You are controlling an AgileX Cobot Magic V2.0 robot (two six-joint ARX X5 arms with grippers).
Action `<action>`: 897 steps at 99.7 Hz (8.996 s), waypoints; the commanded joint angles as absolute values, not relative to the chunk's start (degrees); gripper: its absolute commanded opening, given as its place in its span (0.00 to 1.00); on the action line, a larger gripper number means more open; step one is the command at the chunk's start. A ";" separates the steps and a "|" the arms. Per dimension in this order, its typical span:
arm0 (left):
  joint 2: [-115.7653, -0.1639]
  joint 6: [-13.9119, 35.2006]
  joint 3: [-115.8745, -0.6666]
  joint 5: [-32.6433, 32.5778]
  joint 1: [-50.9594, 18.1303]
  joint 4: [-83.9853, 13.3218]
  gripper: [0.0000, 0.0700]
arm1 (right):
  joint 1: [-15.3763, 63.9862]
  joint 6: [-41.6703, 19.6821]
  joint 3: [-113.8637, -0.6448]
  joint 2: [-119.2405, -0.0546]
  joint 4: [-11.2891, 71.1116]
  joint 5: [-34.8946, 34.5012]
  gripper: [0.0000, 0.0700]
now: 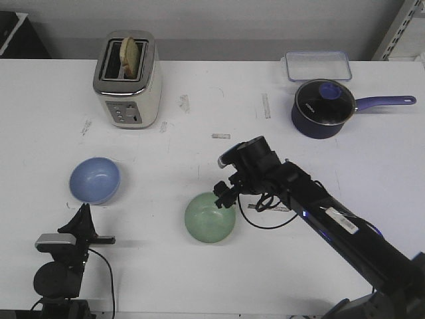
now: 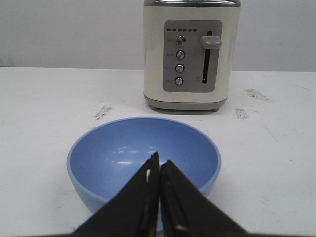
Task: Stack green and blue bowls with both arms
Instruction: 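Release the green bowl and retract the right gripper to rest, then reach the left gripper to the light blue bowl and grasp its rim, then lift the blue bowl and lower it into the green bowl, then open the left gripper and retract it back to rest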
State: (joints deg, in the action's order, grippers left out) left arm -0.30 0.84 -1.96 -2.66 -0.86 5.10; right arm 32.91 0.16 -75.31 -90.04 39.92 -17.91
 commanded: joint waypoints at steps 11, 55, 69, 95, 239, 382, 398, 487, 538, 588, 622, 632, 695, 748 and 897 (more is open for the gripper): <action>-0.19 1.10 -0.71 -2.57 -0.71 5.69 0.00 | 29.71 0.19 -78.02 -84.18 38.06 -17.28 0.45; -0.19 1.08 -0.71 -2.57 -0.71 5.69 0.00 | 11.70 1.48 -73.25 -64.75 39.07 -5.76 0.00; -0.19 1.08 -0.71 -2.57 -0.71 5.67 0.00 | 7.81 1.48 -64.45 -57.25 36.88 -2.66 0.00; -0.19 1.10 -0.71 -2.57 -0.71 5.69 0.00 | 6.35 0.97 -44.91 -41.98 29.95 1.76 0.00; -52.23 2.87 -72.12 -3.16 -0.27 -33.58 0.84 | 6.42 0.89 -30.76 -26.55 22.72 3.03 0.00; -92.60 7.18 -72.12 10.15 19.49 -45.36 0.00 | 6.42 0.89 -30.76 -27.46 22.74 3.01 0.00; -92.36 7.18 -72.25 10.20 19.49 -45.32 0.00 | 6.39 0.89 -30.79 -27.44 22.74 3.01 0.00; -70.87 13.17 -77.49 18.04 -14.74 -42.96 0.00 | 6.42 0.89 -30.76 -27.46 22.74 3.03 0.00; -84.27 12.49 -77.49 13.39 -35.40 -45.54 0.00 | 6.39 0.89 -30.76 -27.46 22.81 3.03 0.00; -90.30 11.22 -77.49 13.45 -36.77 -44.91 0.17 | 6.42 0.89 -30.79 -27.46 22.81 3.03 0.00; -90.21 11.29 -78.02 13.50 -36.77 -43.90 0.88 | 6.42 0.89 -30.76 -27.44 22.81 3.01 0.00; -90.24 11.22 -80.34 13.43 -36.71 -45.04 0.86 | 6.42 0.89 -30.79 -27.44 22.81 3.01 0.00; -88.71 2.20 -97.54 5.52 -23.92 -54.68 0.00 | 6.39 0.91 -30.76 -27.44 22.79 3.03 0.00; -67.16 0.23 -77.21 -1.52 -7.03 -39.97 0.00 | 6.39 0.89 -30.79 -27.44 22.76 3.03 0.00; -12.25 -0.43 -35.29 -1.72 -1.39 -22.74 0.00 | 6.39 0.91 -30.79 -27.42 22.72 3.05 0.00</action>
